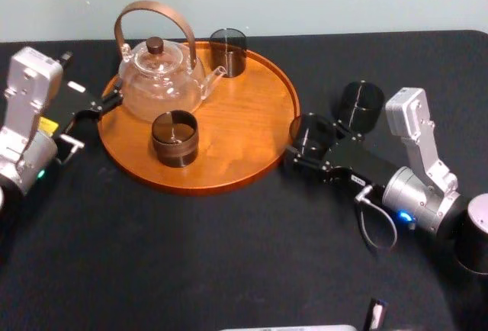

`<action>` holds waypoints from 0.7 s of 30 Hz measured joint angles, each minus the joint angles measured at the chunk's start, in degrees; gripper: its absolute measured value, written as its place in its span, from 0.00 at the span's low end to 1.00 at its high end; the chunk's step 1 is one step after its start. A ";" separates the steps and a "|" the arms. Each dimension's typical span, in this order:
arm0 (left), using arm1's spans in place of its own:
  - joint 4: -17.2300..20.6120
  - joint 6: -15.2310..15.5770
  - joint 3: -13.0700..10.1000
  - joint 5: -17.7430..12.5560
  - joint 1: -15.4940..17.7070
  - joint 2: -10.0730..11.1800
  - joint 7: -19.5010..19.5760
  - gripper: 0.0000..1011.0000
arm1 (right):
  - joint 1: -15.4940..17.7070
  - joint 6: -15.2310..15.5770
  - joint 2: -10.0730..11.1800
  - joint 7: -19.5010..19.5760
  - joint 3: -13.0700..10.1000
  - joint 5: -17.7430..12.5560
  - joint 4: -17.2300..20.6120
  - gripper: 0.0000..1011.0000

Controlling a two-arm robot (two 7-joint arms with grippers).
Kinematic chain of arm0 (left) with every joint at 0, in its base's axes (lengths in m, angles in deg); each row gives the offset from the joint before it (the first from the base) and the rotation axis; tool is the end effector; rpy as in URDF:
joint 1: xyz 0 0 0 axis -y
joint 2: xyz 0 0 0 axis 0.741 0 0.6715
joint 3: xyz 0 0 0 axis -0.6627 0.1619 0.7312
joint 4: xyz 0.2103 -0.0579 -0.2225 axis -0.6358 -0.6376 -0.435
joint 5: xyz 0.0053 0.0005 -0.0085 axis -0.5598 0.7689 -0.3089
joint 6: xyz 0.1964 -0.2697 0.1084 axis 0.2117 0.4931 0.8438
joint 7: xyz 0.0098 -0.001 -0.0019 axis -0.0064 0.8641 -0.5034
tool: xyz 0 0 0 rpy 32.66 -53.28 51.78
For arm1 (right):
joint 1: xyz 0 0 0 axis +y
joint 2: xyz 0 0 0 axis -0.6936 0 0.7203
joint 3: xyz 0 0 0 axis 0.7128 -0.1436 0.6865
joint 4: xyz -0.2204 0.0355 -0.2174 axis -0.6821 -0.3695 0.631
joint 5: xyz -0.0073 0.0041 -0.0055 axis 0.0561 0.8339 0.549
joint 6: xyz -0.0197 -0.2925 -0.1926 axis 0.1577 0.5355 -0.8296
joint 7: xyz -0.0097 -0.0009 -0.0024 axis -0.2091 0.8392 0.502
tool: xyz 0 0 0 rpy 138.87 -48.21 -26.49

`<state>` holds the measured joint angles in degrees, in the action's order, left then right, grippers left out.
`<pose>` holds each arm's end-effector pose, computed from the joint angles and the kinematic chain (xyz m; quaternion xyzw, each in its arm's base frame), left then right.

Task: Pick up the glass from the table and place it on the tray.

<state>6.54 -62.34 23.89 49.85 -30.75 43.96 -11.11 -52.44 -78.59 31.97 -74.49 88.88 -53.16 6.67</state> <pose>0.4012 0.0838 -0.3276 0.1414 -0.1325 0.5800 0.7913 0.3823 -0.0379 -0.3661 -0.0814 0.0219 -0.3976 0.9137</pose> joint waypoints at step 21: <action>0.00 0.00 0.00 0.00 0.00 0.00 0.00 0.99 | -0.41 1.36 0.17 0.21 1.60 0.73 4.06 0.90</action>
<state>6.54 -62.34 23.89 49.85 -30.75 43.96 -11.11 -52.85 -77.23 32.14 -74.28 90.48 -52.43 10.74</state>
